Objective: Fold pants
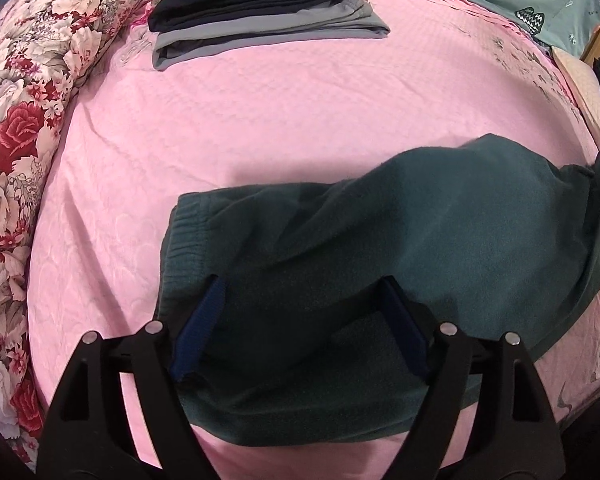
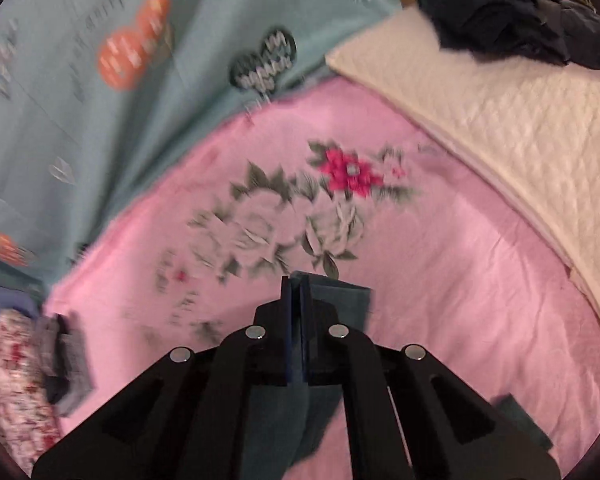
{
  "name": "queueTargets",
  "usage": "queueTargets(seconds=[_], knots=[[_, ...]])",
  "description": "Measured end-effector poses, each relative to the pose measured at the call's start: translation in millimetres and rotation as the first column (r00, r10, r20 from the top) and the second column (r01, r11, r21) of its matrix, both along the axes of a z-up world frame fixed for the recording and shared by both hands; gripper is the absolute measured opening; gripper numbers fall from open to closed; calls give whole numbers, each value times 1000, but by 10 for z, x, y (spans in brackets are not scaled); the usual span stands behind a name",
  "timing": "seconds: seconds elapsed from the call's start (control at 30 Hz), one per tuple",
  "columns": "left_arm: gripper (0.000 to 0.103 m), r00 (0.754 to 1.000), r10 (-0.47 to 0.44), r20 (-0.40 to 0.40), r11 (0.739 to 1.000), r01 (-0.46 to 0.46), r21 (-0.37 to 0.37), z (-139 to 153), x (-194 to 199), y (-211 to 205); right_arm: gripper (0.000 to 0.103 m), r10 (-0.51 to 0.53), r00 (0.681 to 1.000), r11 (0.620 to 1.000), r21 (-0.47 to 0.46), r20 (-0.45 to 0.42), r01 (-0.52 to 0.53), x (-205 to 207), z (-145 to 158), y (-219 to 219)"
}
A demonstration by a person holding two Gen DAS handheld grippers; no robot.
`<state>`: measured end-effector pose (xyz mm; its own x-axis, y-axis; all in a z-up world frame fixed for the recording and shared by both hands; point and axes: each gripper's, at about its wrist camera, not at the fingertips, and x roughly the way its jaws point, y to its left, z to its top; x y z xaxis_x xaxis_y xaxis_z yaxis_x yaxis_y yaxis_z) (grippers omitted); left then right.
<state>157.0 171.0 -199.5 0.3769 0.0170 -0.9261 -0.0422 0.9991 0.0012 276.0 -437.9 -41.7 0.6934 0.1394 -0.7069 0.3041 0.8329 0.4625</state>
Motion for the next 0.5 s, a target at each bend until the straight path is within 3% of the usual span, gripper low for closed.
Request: queueTargets(seconds=[0.1, 0.17, 0.23, 0.3, 0.37, 0.43, 0.5], knots=[[82, 1000, 2, -7, 1000, -2, 3, -1, 12, 2, 3, -25, 995, 997, 72, 95, 18, -662, 342, -365], [83, 1000, 11, -16, 1000, -11, 5, -6, 24, 4, 3, -46, 994, 995, 95, 103, 37, -1028, 341, -557], [85, 1000, 16, -23, 1000, -16, 10, -10, 40, 1, 3, -74, 995, 992, 103, 61, 67, -1353, 120, -778], [86, 999, 24, -29, 1000, -23, 10, -17, 56, 4, 3, -108, 993, 988, 109, -44, 112, -1628, -317, -969], [86, 999, 34, -38, 999, -33, 8, -19, 76, 8, 3, -144, 972, 980, 106, -187, 166, -1854, -876, -1108], [87, 998, 37, -51, 999, -36, 15, -20, 101, 8, 3, -156, 949, 975, 109, -276, 192, -2013, -1241, -1172], [88, 997, 43, -62, 999, -42, 18, -21, 127, 12, 5, -144, 958, 974, 133, -250, 181, -2085, -1277, -1181]])
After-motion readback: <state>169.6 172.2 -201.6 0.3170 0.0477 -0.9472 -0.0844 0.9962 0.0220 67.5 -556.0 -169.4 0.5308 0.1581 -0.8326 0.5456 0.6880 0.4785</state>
